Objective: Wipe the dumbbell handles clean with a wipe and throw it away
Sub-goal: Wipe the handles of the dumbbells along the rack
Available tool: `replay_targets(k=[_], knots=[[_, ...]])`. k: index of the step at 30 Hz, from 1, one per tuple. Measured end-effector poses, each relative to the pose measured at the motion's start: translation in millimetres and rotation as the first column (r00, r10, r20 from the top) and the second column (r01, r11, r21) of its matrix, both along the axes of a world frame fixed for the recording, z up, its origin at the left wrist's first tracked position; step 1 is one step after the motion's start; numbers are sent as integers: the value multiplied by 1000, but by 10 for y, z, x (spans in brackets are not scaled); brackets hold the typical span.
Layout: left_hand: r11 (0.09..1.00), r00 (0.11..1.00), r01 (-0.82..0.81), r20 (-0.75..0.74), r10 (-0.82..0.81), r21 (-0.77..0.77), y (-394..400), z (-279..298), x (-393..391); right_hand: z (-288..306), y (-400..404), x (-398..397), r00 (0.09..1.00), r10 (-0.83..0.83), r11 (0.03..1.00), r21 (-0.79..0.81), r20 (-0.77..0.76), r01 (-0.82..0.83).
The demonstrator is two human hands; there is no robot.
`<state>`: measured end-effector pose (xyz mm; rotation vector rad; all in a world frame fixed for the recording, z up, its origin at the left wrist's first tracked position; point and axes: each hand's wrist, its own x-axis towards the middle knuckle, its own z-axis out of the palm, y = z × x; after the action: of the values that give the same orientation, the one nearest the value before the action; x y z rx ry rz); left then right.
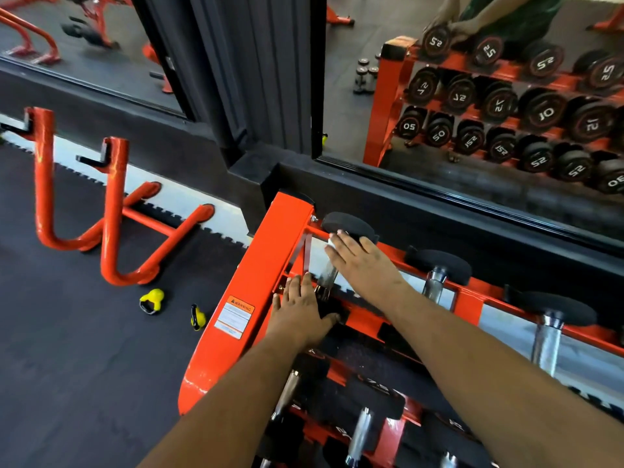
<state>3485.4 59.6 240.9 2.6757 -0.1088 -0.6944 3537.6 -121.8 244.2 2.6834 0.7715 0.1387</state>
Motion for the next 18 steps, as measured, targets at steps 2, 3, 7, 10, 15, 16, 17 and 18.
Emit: replay_targets(k=[2,3,7,10,15,16,17,18], knots=[[1000,1000,-3,-2,3,-8,4,9,8,-31,54,-46,999,-28,996,80,-33,30],[1000,1000,-2,-1,2,-14,7,9,11,-89,69,-124,997,1,994,112,-76,7],[999,1000,-4,15,5,-46,4,8,2,-234,-68,-376,958,229,971,111,-172,-212],[1000,1000,7,-1,-7,-20,5,0,4,-192,-115,-248,988,48,988,152,-145,-26],[999,1000,17,-20,-18,-27,20,23,19,-301,24,-368,981,105,973,220,-165,-67],[999,1000,17,-17,-17,-32,19,32,20,-296,16,-403,978,142,970,220,-152,-107],[999,1000,15,-16,-16,-34,20,32,20,-281,9,-384,982,134,969,226,-134,-102],[999,1000,16,-17,-16,-31,19,34,24,-258,3,-335,991,82,970,235,-107,-55]])
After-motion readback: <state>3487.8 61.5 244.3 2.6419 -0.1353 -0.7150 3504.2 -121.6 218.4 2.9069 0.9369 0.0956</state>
